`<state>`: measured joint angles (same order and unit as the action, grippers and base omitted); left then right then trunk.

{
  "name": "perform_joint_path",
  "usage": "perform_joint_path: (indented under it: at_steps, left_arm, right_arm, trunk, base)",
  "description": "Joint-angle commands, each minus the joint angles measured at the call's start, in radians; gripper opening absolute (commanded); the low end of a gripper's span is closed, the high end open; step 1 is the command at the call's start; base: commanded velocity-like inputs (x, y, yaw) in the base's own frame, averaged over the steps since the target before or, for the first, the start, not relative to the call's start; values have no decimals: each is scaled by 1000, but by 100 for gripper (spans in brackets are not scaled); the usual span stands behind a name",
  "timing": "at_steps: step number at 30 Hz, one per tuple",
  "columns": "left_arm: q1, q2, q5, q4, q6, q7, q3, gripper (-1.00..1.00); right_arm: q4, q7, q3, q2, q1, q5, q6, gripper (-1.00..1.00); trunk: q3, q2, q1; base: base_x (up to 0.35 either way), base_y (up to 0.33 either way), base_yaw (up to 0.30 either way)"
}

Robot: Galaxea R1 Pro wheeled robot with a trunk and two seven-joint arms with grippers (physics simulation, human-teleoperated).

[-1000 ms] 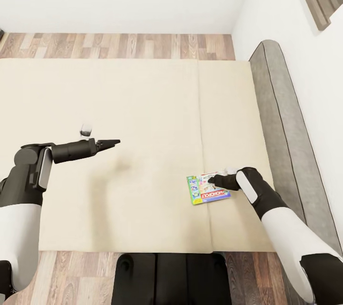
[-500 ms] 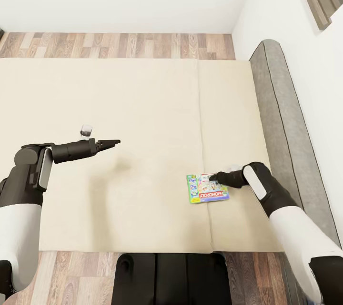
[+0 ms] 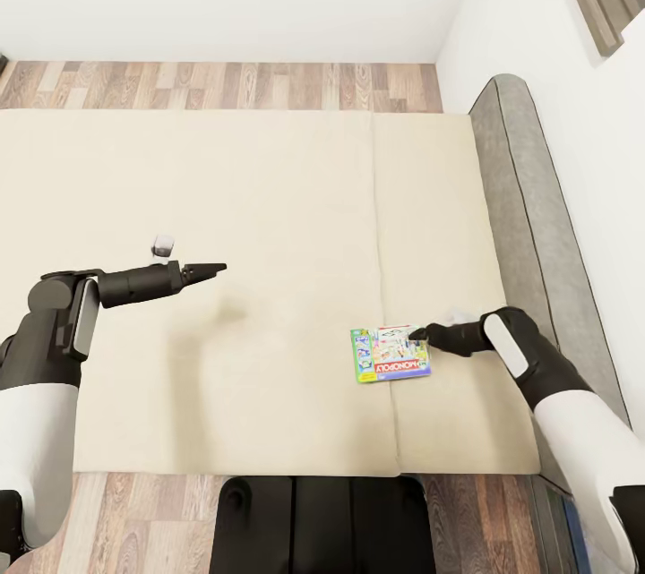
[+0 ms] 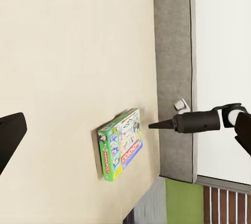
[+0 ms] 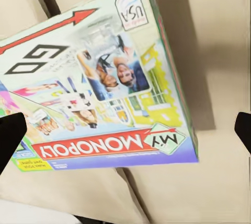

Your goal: Put all the toys in the child's room - the three board games (two on the bed and one on the table), the two jigsaw puzzles on the table, and the tennis ball on the table - inside the toy box on the table in the child's room.

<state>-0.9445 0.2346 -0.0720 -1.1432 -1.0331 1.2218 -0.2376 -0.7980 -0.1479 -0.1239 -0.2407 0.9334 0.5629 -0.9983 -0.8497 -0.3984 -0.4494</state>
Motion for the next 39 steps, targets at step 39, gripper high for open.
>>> perform_joint_path:
  at_steps: [39]
  left_arm:
    - [0,-1,15,0,-8,1,0,100]
  right_arm:
    - [112,-196,11,-22,1,-27,107,100]
  trunk:
    - [-4,-2,-1]
  base:
    - [0,0,0]
